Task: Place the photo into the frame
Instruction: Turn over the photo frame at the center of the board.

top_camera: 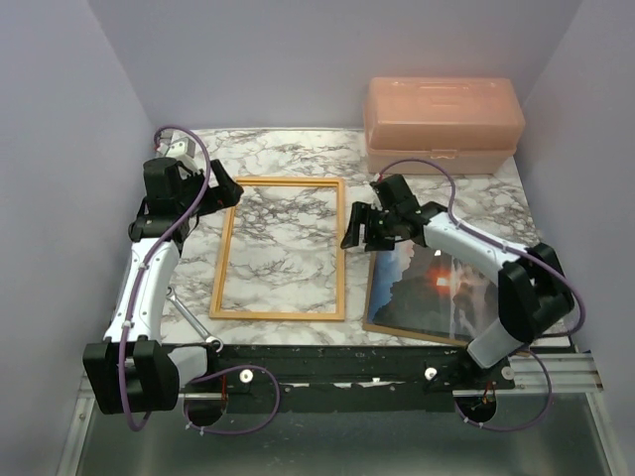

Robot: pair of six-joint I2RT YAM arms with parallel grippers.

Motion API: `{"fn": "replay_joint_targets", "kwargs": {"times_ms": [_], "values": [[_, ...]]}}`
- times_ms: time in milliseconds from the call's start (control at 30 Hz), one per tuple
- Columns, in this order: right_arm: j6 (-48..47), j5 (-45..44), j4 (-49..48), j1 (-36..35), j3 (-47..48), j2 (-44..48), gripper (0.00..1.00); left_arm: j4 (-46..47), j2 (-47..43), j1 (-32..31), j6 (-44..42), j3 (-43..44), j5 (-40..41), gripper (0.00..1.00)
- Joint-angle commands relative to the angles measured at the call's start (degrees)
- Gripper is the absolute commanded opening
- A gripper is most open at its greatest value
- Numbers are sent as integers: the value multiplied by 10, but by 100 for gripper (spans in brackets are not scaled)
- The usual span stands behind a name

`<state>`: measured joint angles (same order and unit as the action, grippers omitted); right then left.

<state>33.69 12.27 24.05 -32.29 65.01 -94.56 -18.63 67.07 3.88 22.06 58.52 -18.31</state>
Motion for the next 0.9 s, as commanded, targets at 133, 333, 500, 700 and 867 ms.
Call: {"fn": "replay_joint_targets", "kwargs": {"times_ms": [133,333,500,700,867], "values": [[44,-26,7,0,-124,141,80,-46,18,-104,-28,34,-18,99],[71,-35,33,3,-182,222,81,-84,46,-176,10,37,-47,99],[78,-38,59,7,-214,265,82,-44,67,-238,86,3,-70,98],[73,-31,64,18,-240,268,83,42,109,-321,173,-35,-88,98],[66,-7,50,43,-241,231,83,93,173,-368,207,-31,-103,99]]}}
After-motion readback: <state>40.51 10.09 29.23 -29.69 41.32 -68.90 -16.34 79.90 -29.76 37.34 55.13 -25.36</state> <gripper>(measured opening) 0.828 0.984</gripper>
